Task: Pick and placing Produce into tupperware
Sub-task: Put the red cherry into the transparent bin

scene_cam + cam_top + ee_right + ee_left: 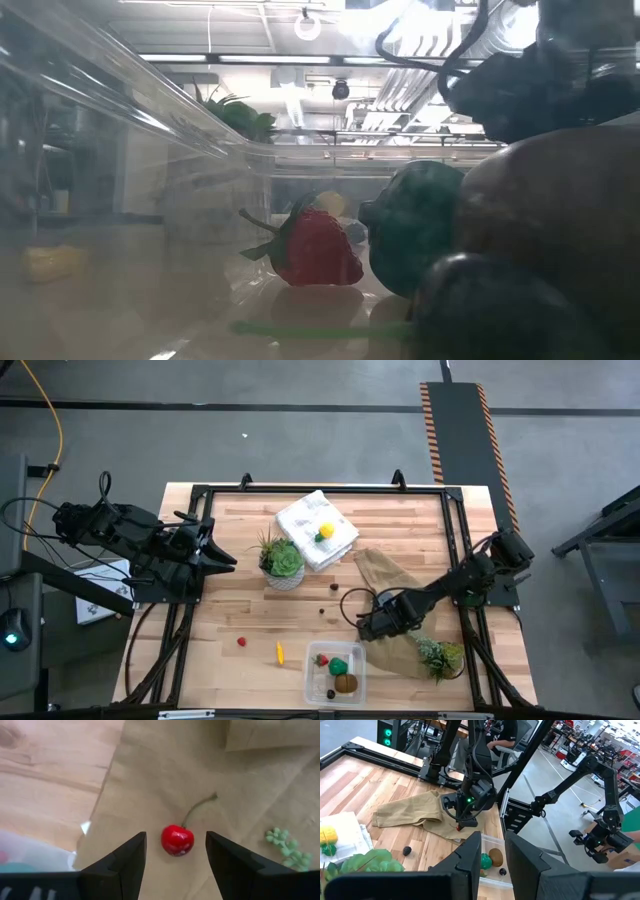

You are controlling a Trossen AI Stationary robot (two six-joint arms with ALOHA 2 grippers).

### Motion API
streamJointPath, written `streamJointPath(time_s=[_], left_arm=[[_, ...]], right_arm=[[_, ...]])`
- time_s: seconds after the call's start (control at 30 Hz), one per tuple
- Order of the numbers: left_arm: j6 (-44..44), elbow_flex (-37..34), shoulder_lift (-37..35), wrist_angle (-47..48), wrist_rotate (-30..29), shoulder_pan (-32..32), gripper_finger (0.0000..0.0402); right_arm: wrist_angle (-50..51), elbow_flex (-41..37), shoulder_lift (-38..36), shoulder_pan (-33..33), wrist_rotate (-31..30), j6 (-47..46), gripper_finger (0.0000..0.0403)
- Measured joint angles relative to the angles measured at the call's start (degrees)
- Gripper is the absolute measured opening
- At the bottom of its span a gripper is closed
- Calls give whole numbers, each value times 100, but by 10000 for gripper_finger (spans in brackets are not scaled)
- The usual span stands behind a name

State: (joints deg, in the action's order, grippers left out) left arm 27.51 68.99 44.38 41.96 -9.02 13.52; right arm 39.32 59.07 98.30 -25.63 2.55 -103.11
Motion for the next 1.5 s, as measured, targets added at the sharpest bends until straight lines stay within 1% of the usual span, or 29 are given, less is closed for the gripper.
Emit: streamJointPath(time_s=[0.8,1.0,1.2,1.37,1.5], left_arm=[[-9,0,0,24,0,0,76],[-13,0,0,24,0,-1,76],[-16,0,0,24,0,0,76],[-7,0,0,24,0,0,76],[-4,0,0,24,0,0,76]], right_arm=[[5,0,0,51,118,154,194],[-113,-4,160,62,267,224,194],[-237,10,312,11,284,184,194],[-316,9,426,9,492,230,173],[-366,9,424,11,376,264,146]])
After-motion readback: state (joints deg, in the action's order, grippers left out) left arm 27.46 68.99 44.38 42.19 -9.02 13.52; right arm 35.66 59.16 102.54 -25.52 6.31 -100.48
